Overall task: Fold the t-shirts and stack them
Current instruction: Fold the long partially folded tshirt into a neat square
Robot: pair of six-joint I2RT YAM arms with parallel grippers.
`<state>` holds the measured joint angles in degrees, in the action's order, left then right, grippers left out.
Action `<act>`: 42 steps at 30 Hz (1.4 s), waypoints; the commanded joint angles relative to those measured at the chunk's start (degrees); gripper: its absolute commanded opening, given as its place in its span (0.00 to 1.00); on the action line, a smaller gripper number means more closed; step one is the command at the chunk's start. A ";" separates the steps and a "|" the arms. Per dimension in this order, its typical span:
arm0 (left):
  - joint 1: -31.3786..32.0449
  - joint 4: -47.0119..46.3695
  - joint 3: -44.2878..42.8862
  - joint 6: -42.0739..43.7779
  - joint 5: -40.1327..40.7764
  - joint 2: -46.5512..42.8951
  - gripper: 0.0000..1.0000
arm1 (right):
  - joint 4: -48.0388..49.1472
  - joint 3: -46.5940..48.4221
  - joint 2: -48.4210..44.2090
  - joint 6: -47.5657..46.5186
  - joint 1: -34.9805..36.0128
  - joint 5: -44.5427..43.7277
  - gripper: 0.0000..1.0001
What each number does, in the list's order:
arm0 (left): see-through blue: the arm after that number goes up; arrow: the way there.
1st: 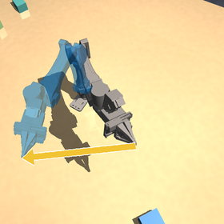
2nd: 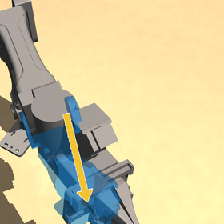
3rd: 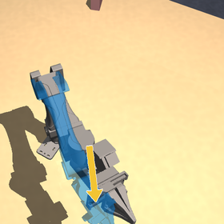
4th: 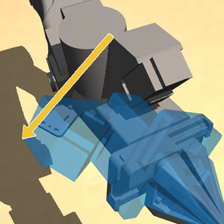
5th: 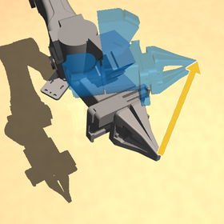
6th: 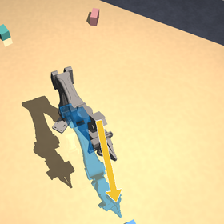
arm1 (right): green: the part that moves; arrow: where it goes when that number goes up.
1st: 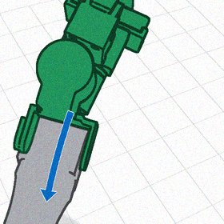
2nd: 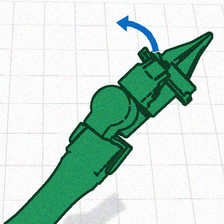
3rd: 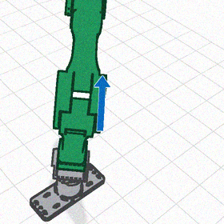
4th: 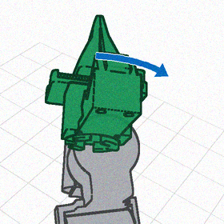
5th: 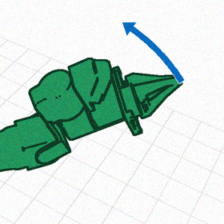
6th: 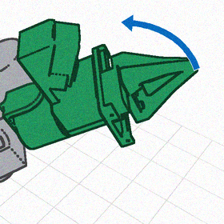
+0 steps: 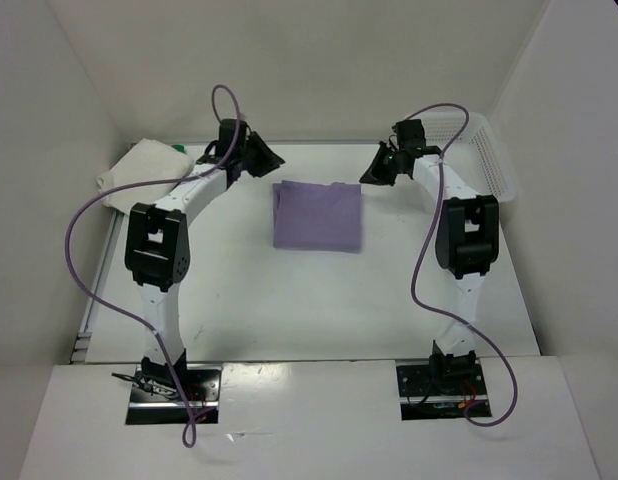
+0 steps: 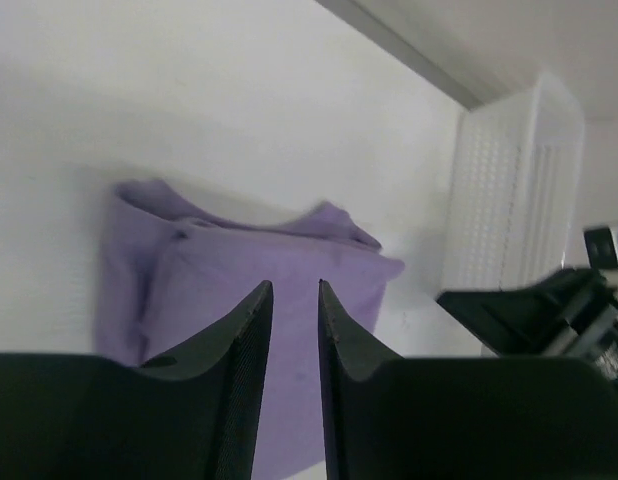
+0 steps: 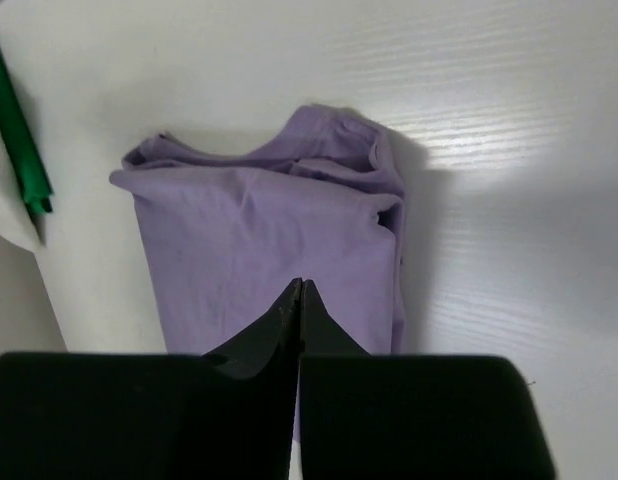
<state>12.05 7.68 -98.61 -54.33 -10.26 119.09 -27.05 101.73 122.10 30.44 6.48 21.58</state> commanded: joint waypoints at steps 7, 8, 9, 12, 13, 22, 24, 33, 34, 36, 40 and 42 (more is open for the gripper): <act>5.00 -3.11 -5.97 2.56 -8.20 10.98 0.32 | 1.21 6.45 8.40 -1.34 4.59 1.80 0.00; 4.30 -3.11 -6.94 2.56 -8.20 12.64 0.32 | 0.69 9.33 11.46 -0.65 4.59 1.80 0.00; 4.29 -3.11 -7.91 2.56 -7.24 13.27 0.32 | 0.16 10.49 12.88 -0.03 4.59 2.58 0.00; 2.45 -0.85 -13.26 4.84 -5.22 17.22 0.32 | 1.30 12.17 16.58 1.38 4.59 3.64 0.00; 1.06 0.04 -16.15 5.45 -5.21 19.58 0.32 | 1.30 12.70 17.89 1.99 4.59 3.64 0.00; -3.79 -3.02 -10.47 5.01 -7.49 14.17 0.35 | -1.78 17.18 16.42 0.15 6.26 3.81 0.05; -3.79 -3.55 -7.76 5.02 -8.80 9.95 0.36 | -3.09 17.79 14.13 -1.34 6.26 4.95 0.10; 4.29 -7.95 17.73 4.67 -13.82 -7.37 0.36 | 3.40 -3.80 -3.44 -0.29 6.79 6.71 0.24; 4.82 -8.56 19.84 4.67 -14.52 -8.51 0.36 | 4.28 -6.26 -4.67 -0.29 6.79 7.24 0.16; 4.82 -9.79 25.88 4.06 -16.10 -9.13 0.36 | 6.47 -13.73 -8.44 -0.29 6.79 7.24 0.09; 4.82 -11.02 32.06 4.57 -15.40 -9.66 0.36 | 9.37 -23.93 -12.85 0.24 6.79 7.24 0.04; 4.82 -11.63 34.00 4.58 -14.79 -10.19 0.36 | 10.61 -28.51 -13.46 0.24 6.79 7.24 0.04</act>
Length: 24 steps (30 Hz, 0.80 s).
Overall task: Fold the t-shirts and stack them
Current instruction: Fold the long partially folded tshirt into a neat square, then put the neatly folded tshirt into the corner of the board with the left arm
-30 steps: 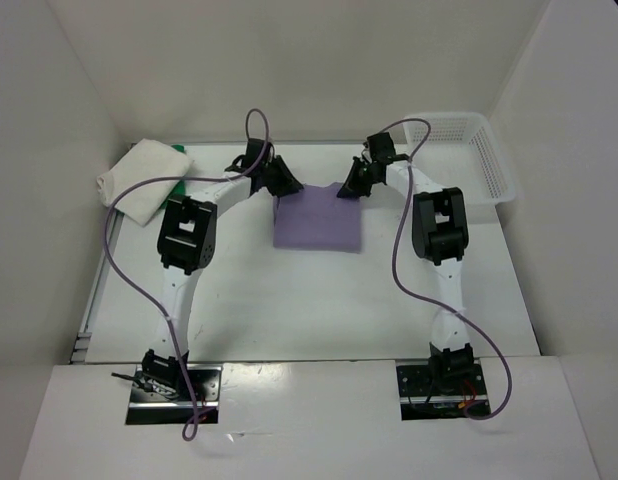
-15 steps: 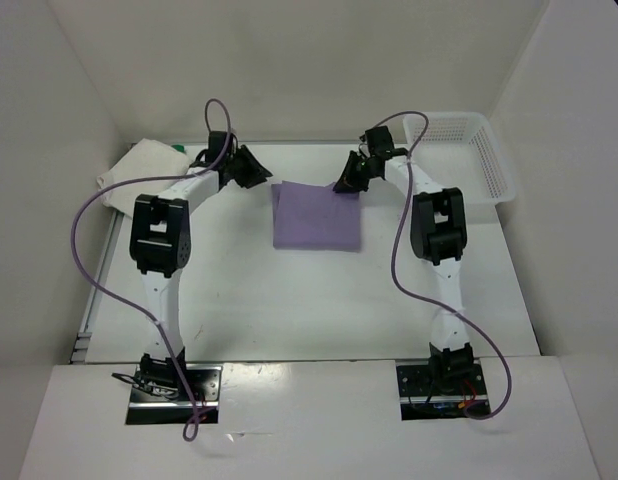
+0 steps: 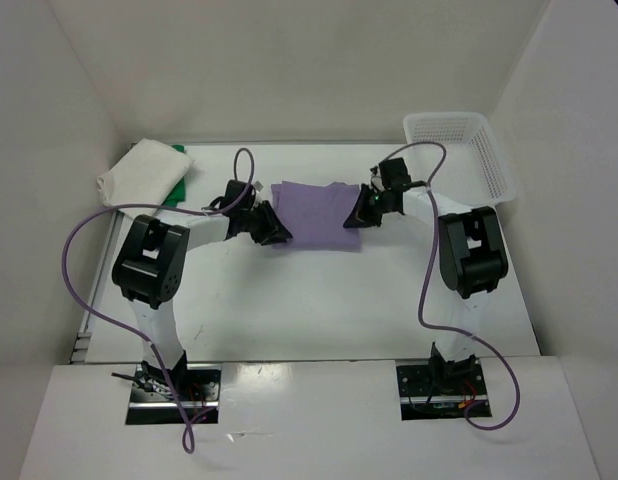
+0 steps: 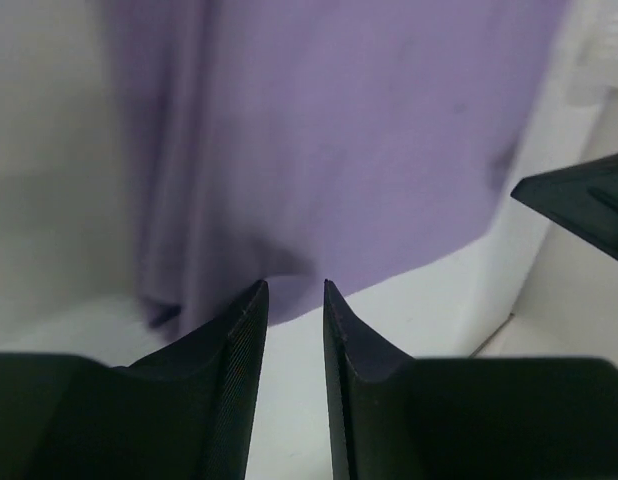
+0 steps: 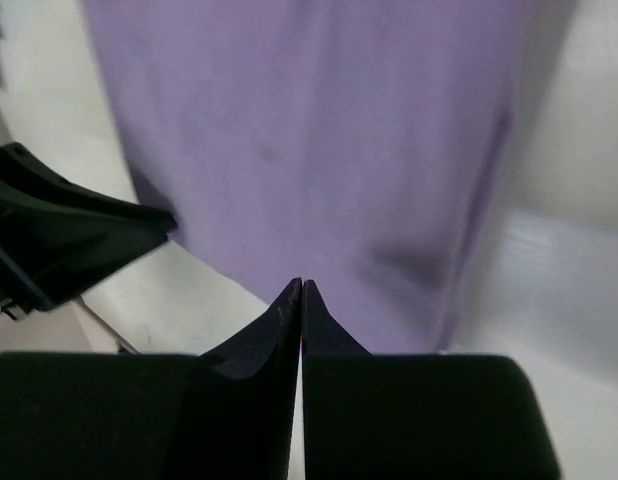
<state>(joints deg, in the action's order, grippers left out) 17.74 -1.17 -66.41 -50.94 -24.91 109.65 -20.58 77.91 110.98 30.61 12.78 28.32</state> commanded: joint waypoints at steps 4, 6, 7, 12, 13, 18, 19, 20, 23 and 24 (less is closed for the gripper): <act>-0.86 -3.39 5.85 1.19 0.65 -1.44 0.39 | 4.67 -8.21 -1.73 0.06 0.50 -3.08 0.04; -0.86 -3.40 7.95 0.66 0.03 -2.50 0.42 | 4.67 -9.79 -1.73 -0.55 0.50 -4.14 0.04; -0.86 -3.40 8.49 0.66 0.03 -4.33 0.47 | 4.06 -9.79 -1.73 -0.55 0.50 -4.15 0.04; -0.86 -0.51 10.51 1.80 3.18 -14.17 0.63 | 2.21 -8.92 -6.47 -0.55 0.50 -4.15 0.19; -1.65 0.02 10.51 1.81 3.89 -15.15 0.66 | 2.21 -8.22 -7.35 -0.55 0.50 -4.15 0.24; -5.08 0.64 8.24 5.23 7.23 -12.55 0.79 | 0.54 -8.73 -14.20 -0.55 0.50 -3.62 0.48; -5.08 0.64 7.10 6.63 8.72 -11.22 0.80 | 0.54 -8.74 -16.21 -0.55 0.50 -3.10 0.51; -5.08 0.64 5.96 7.68 8.73 -9.82 0.81 | 0.54 -9.44 -17.19 -0.55 0.50 -3.09 0.51; -5.61 0.11 0.95 10.66 8.73 -1.66 0.87 | 0.01 -10.67 -20.87 -0.55 0.50 -3.09 0.55; -5.61 0.11 -0.46 11.29 8.04 -0.06 0.88 | -0.60 -11.28 -21.59 -0.55 0.50 -3.09 0.55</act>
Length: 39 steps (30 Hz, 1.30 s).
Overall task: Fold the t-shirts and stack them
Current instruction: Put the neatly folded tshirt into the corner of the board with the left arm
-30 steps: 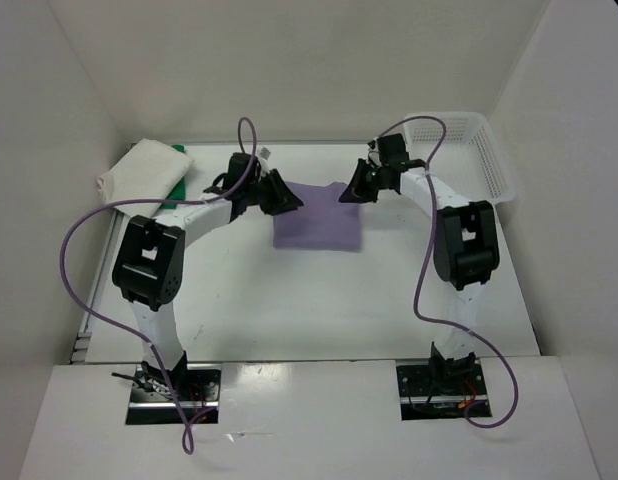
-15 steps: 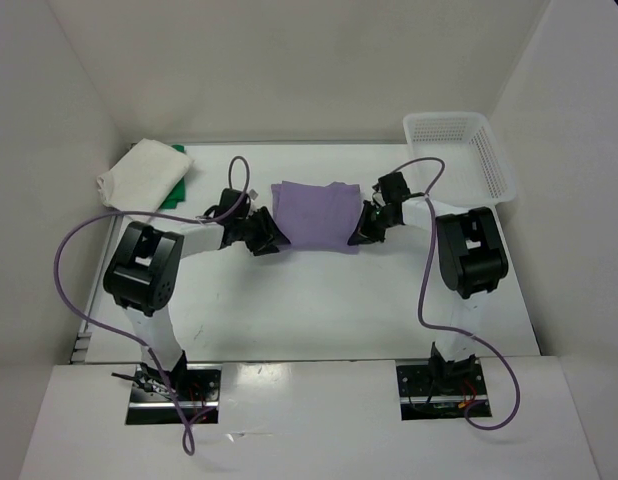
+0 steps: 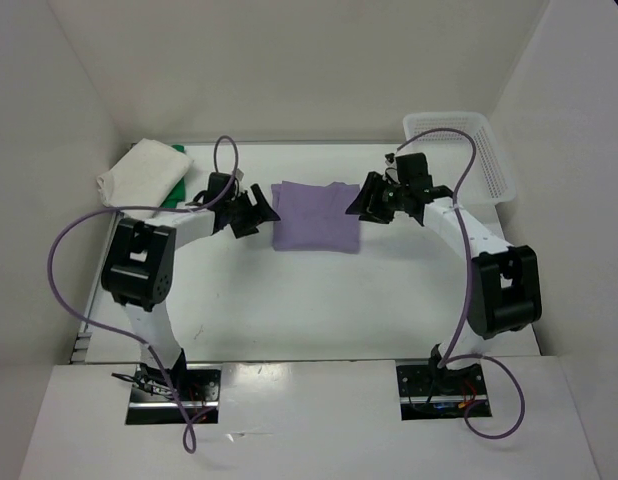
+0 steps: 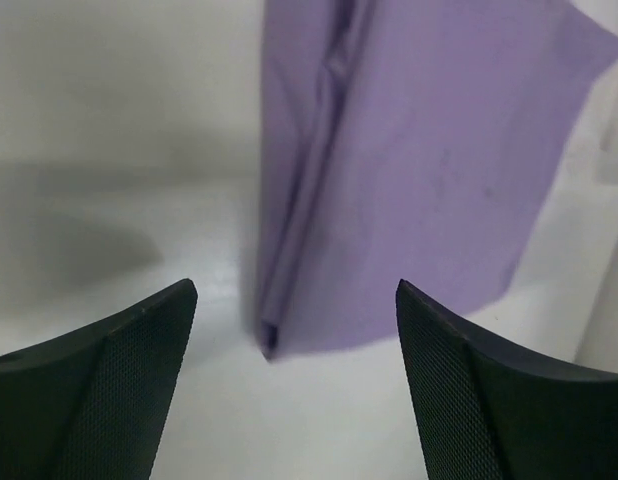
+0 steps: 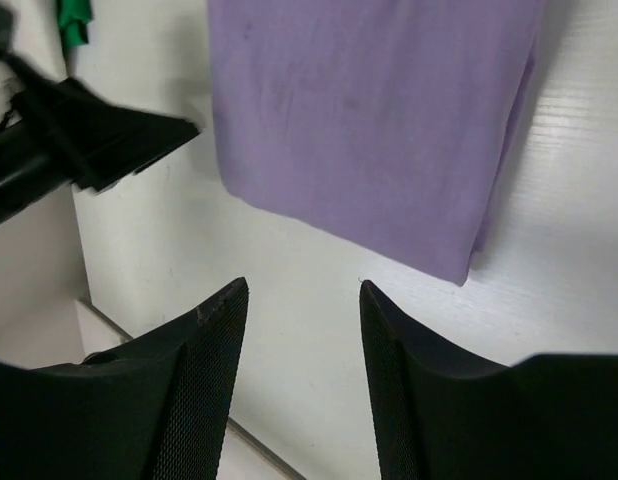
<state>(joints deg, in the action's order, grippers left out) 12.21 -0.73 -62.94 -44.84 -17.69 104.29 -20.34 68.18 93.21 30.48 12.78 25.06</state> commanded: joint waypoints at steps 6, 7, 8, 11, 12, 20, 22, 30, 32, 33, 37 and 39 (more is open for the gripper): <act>-0.08 -0.32 -14.22 8.36 -1.03 16.11 0.91 | -0.84 -5.77 -8.12 0.19 0.50 1.22 0.57; -0.08 0.37 -15.36 8.89 -1.03 17.16 0.89 | -0.84 -6.30 -9.00 0.80 0.50 1.22 0.57; 0.53 0.38 -17.46 8.89 -1.03 19.09 0.87 | -0.84 -7.00 -9.01 0.81 0.50 1.22 0.57; 2.98 -0.76 -20.11 8.89 -1.03 22.44 0.72 | -0.23 -7.54 -10.68 2.04 0.50 1.92 0.57; 3.78 -0.76 -21.25 8.11 -1.03 23.49 0.67 | -0.23 -8.15 -11.20 2.74 -0.11 2.62 0.57; 5.63 -1.38 -32.58 1.60 -4.54 22.89 0.10 | -0.23 -8.68 -12.96 3.89 -0.73 3.33 0.57; 5.63 0.72 -38.91 1.60 -5.24 22.37 0.07 | -0.23 -9.38 -12.96 3.89 -0.73 4.65 0.57; -8.32 3.02 -48.07 -0.78 -8.84 12.98 0.06 | -1.02 -11.23 -11.92 1.96 -0.73 6.22 0.57; -15.23 3.80 -47.46 -0.78 -9.38 10.86 0.06 | -1.02 -11.23 -11.39 1.95 -0.73 6.84 0.57; -17.89 3.29 -46.24 -1.30 -9.38 8.58 0.07 | -1.02 -11.23 -10.86 1.95 -0.73 7.45 0.57; -30.29 -3.47 -32.11 -4.72 -8.33 2.33 0.49 | -1.54 -9.92 -9.62 1.42 -0.73 9.03 0.57; -35.75 -2.00 -26.74 -6.30 -6.22 0.48 0.80 | -1.55 -9.30 -9.01 0.72 -0.73 9.65 0.57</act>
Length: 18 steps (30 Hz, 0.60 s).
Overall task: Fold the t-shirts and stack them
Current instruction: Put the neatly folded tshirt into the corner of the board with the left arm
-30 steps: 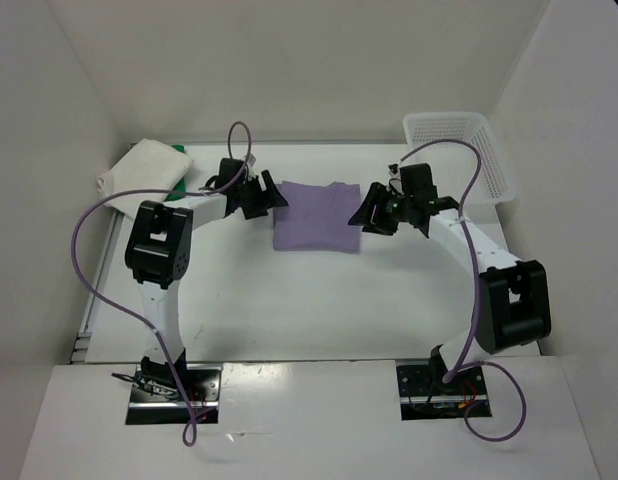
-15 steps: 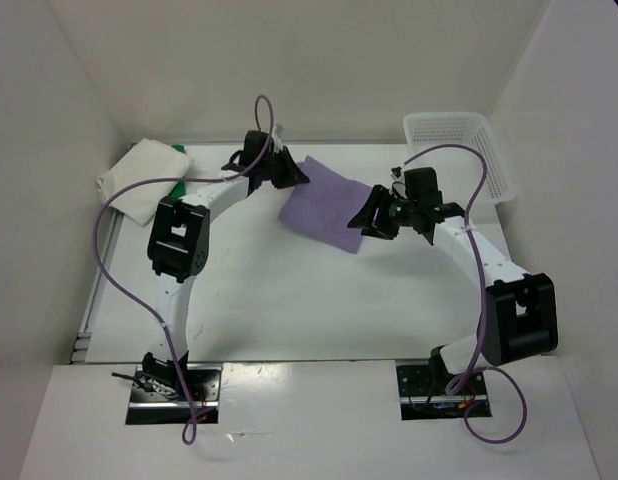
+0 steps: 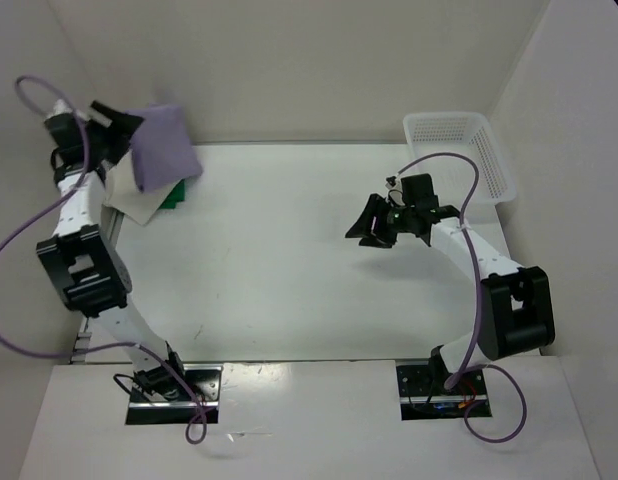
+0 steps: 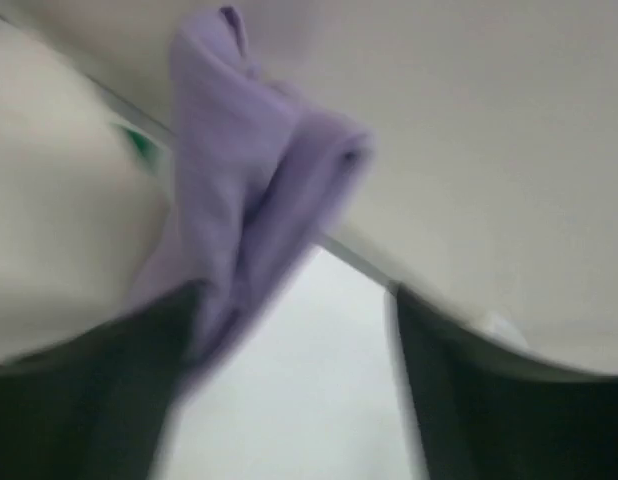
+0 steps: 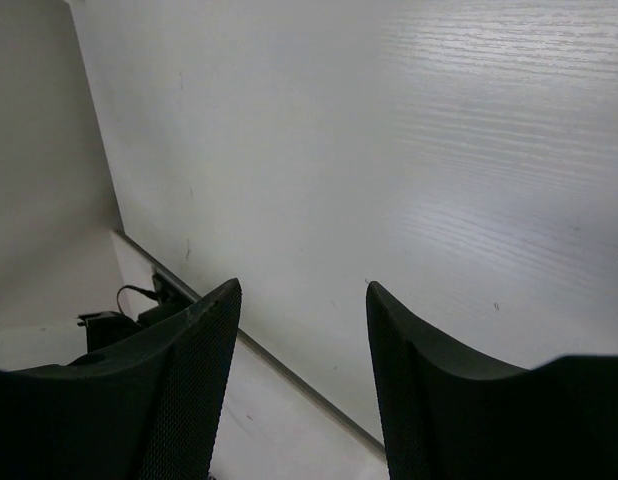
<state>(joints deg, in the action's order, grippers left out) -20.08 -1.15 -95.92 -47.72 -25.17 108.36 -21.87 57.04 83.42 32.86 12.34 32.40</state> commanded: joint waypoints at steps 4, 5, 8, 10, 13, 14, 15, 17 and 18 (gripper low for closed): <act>-7.69 -6.75 26.71 -8.96 2.83 -11.48 1.00 | -0.02 2.38 2.01 -1.66 -0.30 3.63 0.62; -7.70 -6.76 33.45 -9.49 5.54 -15.33 1.00 | -0.02 2.38 2.01 -1.66 -0.30 4.24 0.64; -7.70 -6.76 41.05 -11.69 6.18 -21.40 1.00 | -0.02 1.76 2.54 -2.19 -0.30 4.86 0.66; -7.70 -3.62 44.67 -11.69 6.79 -24.14 1.00 | -0.02 1.15 2.54 -2.19 -0.30 4.86 0.67; -7.70 0.16 47.74 -9.24 7.41 -31.95 1.00 | 0.59 -0.95 2.54 -2.19 -0.30 4.86 0.70; -7.70 0.96 48.28 -8.45 7.94 -33.63 1.00 | 0.60 -0.96 2.54 -2.19 -0.30 4.86 0.91; -7.70 1.49 49.07 -7.65 6.72 -35.21 1.00 | 1.29 -1.66 2.54 -2.19 -0.30 4.17 1.00; -5.34 4.39 49.60 -4.58 5.31 -37.43 1.00 | 1.30 -2.19 1.49 -1.67 0.32 1.19 1.00; -3.85 5.97 49.60 -3.00 3.30 -37.95 1.00 | 1.30 -2.19 1.49 -1.66 1.71 0.04 1.00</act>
<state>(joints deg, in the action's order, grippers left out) -26.61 1.78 -47.03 -55.40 -18.70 72.49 -21.65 55.90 85.73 31.68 12.64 35.05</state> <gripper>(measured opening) 0.995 0.998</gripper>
